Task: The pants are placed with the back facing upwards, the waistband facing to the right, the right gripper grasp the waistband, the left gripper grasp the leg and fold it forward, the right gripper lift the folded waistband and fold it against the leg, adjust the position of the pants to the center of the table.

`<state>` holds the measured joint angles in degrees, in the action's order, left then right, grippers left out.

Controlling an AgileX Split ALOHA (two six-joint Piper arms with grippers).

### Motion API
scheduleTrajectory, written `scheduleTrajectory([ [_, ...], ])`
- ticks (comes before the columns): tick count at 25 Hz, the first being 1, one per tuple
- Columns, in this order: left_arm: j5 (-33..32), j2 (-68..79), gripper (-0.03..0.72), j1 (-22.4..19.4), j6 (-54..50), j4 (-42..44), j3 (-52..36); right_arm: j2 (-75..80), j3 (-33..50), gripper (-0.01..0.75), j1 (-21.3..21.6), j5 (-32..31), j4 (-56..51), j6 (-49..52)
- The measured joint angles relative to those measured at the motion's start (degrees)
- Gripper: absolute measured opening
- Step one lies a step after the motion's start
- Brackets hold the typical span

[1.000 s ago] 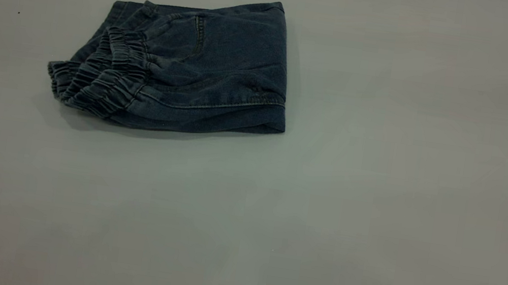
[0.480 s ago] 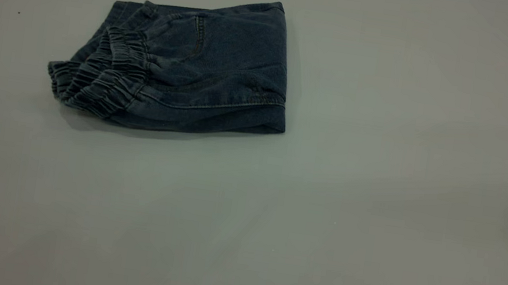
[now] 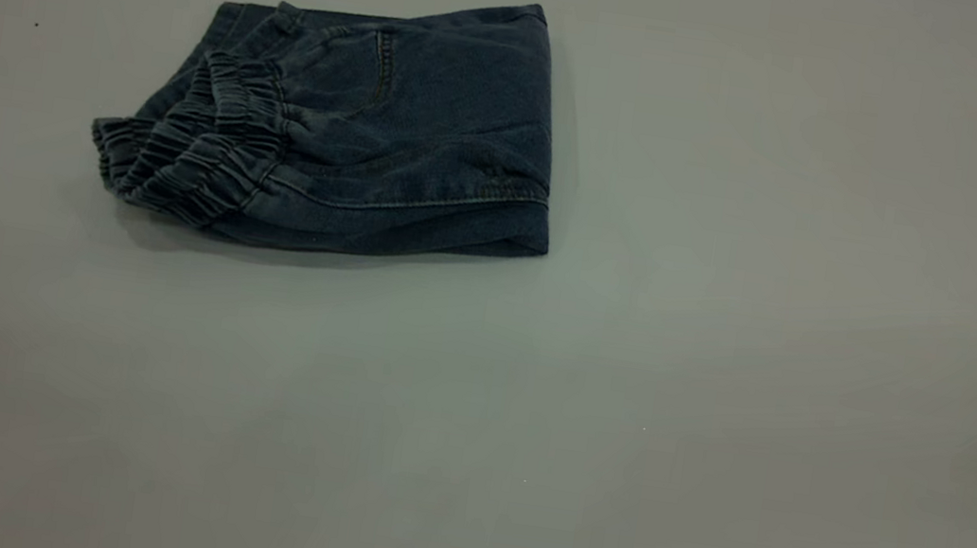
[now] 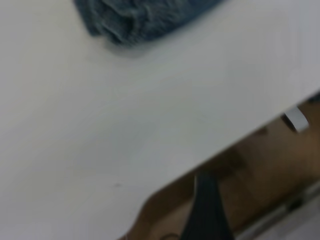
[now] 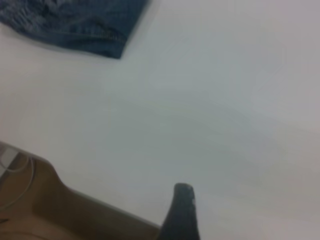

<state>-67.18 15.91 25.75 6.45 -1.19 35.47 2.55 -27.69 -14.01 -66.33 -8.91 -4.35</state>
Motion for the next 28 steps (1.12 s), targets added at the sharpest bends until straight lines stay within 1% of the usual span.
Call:
scheduleTrajectory([
  [7,0.3,0.0,0.506,0.0,3.2,-2.6,-5.1,-0.3,0.5,0.573,0.0,0.9,-0.1,-0.7],
  [12,0.7,0.0,0.506,0.0,3.2,-3.4,-5.9,-0.3,0.5,0.573,0.0,1.0,-0.1,-0.7],
  [18,2.6,0.0,0.506,0.0,-1.6,-3.2,-7.3,-0.3,0.5,0.573,0.0,1.0,-0.1,-0.7],
  [28,3.0,0.0,0.506,0.0,-2.3,-3.1,-7.4,-0.3,0.5,0.573,0.0,1.0,-0.1,-0.7],
])
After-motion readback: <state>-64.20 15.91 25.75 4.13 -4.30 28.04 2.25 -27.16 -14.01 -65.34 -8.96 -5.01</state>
